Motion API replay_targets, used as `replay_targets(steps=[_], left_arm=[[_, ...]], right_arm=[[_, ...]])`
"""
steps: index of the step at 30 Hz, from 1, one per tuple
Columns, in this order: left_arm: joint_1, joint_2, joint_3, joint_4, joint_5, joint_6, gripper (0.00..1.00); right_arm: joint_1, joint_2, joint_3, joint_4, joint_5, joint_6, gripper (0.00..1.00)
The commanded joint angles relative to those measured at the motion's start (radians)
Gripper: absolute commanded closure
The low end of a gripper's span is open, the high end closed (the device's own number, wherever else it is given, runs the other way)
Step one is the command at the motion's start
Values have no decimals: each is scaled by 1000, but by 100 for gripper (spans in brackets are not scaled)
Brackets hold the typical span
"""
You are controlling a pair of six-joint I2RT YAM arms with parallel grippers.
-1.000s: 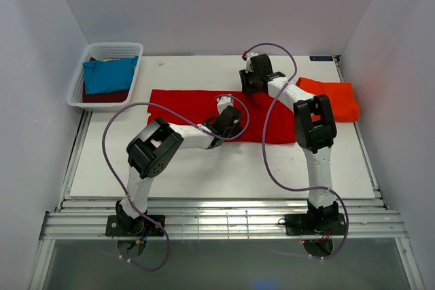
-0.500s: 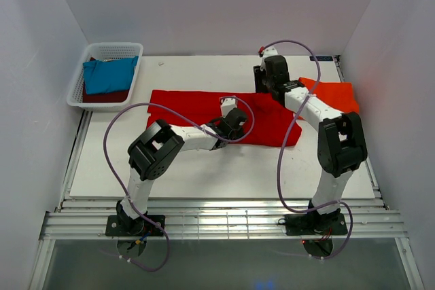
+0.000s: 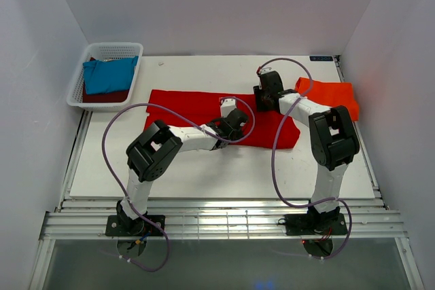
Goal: Fold and stack the t-shirts
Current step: Fold the tshirt
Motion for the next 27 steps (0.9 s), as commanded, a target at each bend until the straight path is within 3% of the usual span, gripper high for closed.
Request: replay_targets(steps=[1,13,24,27], left_arm=[[-6,-63,-4,-59,-26,16,100],[-5,-66,-18,-59,-23,-1,100],[-5,-72,-32,-63,-29,0,100],[-5,-72,-35,-65,-28,-1,100]], right_arm=[[3,4,3,1,25,24,53],[3,-50,-88,-18,37,55,53],[3,-16,-42,-2,45,50,54],[3,-21,-36,7,48,43,59]])
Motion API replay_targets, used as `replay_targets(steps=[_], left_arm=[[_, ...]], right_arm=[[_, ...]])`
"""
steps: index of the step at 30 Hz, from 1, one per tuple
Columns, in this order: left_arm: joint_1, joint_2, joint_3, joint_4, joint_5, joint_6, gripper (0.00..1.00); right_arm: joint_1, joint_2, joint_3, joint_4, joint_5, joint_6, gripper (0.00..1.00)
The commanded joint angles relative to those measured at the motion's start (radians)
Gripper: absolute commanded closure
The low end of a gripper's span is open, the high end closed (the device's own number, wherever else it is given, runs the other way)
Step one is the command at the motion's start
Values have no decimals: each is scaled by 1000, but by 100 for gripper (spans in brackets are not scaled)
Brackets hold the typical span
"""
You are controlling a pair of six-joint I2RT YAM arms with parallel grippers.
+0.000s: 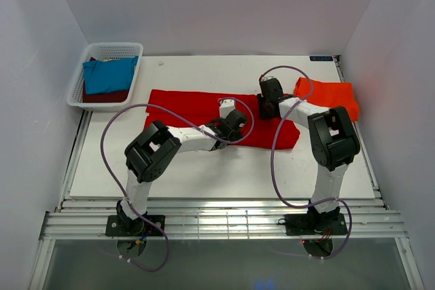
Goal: Fold and stack the t-shirts
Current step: Fold the tshirt
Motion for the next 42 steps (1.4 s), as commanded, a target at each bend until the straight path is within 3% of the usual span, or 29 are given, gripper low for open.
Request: replay_targets(steps=[1,6,10,16,30,37,38,41,42], left_arm=[[-3,-53,-17,-47,-18,1,100],[-3,-56,-22,-50,-20,-2,100],[-5,-54,-24,-55,-20,-4,100],[-3,-53,-31,-56,-15,-15,100],[-5,-74,-51,-70,-37,-21,100],[-3,-82,-56,-76,-58,-24,100],[-5,-83,-53,-69,-60,-18,100],[-11,-91,-7,-44,-70,43,100],[-13,-97,22,-34,-78,91,100]], right_arm=[[5,-12,48,32,17,-8,62],[3,8,68,29,5,-19,72],[3,3,70,32,8,-21,92],[0,3,98,37,77,-41,92],[-17,184,355,-11,265,-100,92],[-15,162,316,-11,331,-79,92],[-17,116,297,-8,325,-62,92],[-8,4,164,40,263,-59,74],[-3,-77,127,78,244,-64,62]])
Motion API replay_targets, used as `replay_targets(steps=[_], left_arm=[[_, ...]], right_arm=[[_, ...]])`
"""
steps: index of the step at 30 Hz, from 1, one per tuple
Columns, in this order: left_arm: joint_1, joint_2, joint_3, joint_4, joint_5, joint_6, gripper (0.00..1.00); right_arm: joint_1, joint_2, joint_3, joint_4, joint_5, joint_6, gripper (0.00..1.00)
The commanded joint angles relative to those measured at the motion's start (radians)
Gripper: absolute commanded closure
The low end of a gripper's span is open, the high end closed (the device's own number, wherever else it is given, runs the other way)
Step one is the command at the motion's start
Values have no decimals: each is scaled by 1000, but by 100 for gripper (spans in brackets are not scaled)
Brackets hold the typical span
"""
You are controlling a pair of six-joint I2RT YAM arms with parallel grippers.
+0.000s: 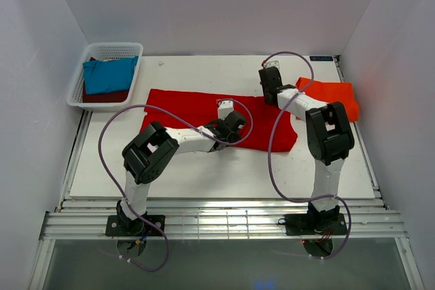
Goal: Fold and stack the t-shirts
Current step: Fold the tshirt
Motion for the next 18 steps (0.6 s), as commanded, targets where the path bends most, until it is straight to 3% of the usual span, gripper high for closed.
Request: replay_targets(steps=[1,2,3,6,9,11,12,13,14,18], left_arm=[[-12,-70,66,-3,-41,111,96],[-12,-76,80,22,-43,135,88],[-12,-77,115,27,-43,157,67],[-15,-91,164,27,-66,223,29],[-18,-149,137,8,-126,255,25],[-18,-212,54,-18,-256,254,31],[-18,-231,25,-33,-312,248,41],[-15,-243,-2,-95,-372,231,83],[-11,-261,-44,-146,-479,159,100],[55,-274,-125,-346,-572,-22,100]], right_arm=[[19,-222,-117,65,-42,4,57],[26,-281,-154,53,-72,4,54],[34,-308,-168,12,-82,15,51],[72,-388,-237,-56,-108,50,50],[117,-426,-298,-97,-114,84,60],[146,-434,-323,-123,-126,122,83],[155,-432,-342,-129,-131,136,92],[170,-431,-355,-122,-135,153,92],[178,-428,-367,-116,-145,158,92],[209,-403,-398,-110,-148,191,92]])
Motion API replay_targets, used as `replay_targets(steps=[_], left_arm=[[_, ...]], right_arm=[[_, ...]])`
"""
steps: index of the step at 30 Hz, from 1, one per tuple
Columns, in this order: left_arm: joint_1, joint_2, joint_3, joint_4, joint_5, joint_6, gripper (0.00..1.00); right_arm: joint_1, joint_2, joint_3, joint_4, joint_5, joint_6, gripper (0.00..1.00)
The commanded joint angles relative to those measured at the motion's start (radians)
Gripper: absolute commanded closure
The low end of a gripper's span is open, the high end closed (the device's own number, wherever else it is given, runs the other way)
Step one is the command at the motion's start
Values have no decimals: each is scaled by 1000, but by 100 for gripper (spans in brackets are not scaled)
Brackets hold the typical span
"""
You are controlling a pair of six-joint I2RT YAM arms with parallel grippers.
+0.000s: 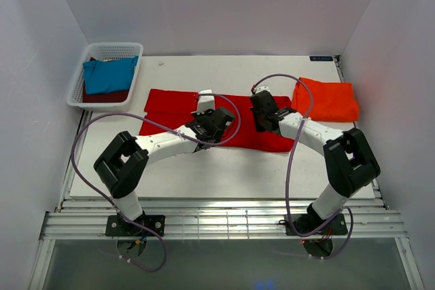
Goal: Fold and stack the t-shirts
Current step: Fold the tshirt
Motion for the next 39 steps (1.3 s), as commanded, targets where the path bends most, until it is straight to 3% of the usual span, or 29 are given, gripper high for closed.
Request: replay_targets(steps=[1,11,22,25,33,39], left_arm=[[80,-20,-87,-228,-175,-163,100],[239,18,-185,-201,-156,-202,100],[347,-31,-342,108,84,-13,100],[361,-35,-360,127,160,-9,100],[358,-64,-426,28,280,-140,100],[292,-172,-483,-100,288,-263,100]], right_arm=[[20,10,-19,4,-9,61,92],[26,33,-52,-2,-15,99,92],[27,85,-43,-36,-10,125,92],[26,142,-14,-53,-19,140,92],[-25,276,110,-76,-36,148,92],[-86,412,295,-107,-53,105,92]])
